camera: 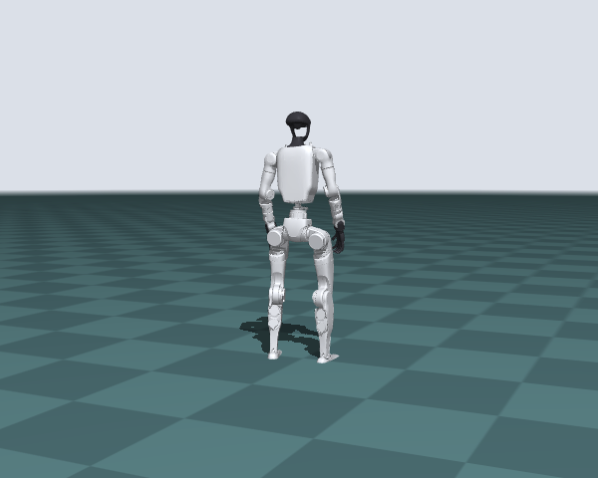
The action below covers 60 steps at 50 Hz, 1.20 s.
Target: Static pose
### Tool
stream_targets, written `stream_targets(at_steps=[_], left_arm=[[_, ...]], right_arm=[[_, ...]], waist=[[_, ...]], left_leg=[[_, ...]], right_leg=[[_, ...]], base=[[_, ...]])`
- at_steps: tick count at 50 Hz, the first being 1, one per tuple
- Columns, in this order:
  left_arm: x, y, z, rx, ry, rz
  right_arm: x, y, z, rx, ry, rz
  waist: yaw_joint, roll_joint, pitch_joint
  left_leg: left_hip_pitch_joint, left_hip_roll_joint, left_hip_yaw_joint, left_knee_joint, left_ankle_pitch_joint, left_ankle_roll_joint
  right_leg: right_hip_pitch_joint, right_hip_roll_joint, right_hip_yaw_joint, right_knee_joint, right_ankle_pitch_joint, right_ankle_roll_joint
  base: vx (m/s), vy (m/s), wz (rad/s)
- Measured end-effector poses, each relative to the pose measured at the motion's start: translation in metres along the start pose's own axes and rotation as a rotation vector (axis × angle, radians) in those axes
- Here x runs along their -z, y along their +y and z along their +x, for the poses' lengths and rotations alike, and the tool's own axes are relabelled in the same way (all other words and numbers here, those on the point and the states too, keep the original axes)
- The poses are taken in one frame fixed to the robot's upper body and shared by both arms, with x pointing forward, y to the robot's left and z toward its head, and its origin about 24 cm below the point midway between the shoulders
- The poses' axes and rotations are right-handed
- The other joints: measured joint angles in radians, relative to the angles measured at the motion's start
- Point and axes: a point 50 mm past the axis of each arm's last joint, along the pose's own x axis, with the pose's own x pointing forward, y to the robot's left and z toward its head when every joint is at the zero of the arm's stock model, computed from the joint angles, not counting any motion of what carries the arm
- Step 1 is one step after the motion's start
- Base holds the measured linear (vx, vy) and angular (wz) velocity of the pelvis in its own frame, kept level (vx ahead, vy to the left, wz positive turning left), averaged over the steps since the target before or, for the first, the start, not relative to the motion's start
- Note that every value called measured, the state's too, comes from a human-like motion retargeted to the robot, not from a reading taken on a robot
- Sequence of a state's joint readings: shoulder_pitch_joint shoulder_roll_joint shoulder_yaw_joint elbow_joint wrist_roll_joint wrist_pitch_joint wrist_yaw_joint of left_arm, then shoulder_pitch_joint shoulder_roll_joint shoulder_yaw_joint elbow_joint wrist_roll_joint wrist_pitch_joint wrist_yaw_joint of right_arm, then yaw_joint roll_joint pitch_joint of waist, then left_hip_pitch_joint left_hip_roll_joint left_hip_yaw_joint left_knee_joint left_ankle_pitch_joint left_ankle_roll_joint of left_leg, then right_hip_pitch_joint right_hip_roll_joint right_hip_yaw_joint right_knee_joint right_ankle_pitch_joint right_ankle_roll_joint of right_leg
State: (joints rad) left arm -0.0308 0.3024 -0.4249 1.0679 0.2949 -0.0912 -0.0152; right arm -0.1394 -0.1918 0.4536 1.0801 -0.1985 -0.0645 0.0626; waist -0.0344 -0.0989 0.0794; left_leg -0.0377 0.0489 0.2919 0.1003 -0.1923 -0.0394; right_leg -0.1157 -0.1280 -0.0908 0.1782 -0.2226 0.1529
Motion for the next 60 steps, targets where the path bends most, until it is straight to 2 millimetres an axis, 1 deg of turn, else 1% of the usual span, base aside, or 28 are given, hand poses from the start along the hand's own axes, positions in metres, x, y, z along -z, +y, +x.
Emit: stream_targets(at_steps=[33,60], left_arm=[[0.000,-0.012,0.000,0.051,0.000,-0.007],[-0.001,-0.017,0.001,0.091,0.006,0.062]], right_arm=[[0.006,-0.005,-0.001,0.034,0.022,0.023],[0.006,-0.010,0.000,0.072,0.023,0.025]], waist=[[0.012,0.016,-0.009],[0.030,0.008,-0.015]], left_leg=[[0.011,-0.012,-0.011,-0.031,0.012,0.016],[0.008,-0.019,-0.016,-0.046,0.024,0.031]], right_leg=[[0.005,-0.003,0.002,-0.034,0.008,0.008],[0.003,-0.003,0.013,-0.074,0.027,0.021]], base=[[0.00,0.00,0.00],[0.00,0.00,0.00]])
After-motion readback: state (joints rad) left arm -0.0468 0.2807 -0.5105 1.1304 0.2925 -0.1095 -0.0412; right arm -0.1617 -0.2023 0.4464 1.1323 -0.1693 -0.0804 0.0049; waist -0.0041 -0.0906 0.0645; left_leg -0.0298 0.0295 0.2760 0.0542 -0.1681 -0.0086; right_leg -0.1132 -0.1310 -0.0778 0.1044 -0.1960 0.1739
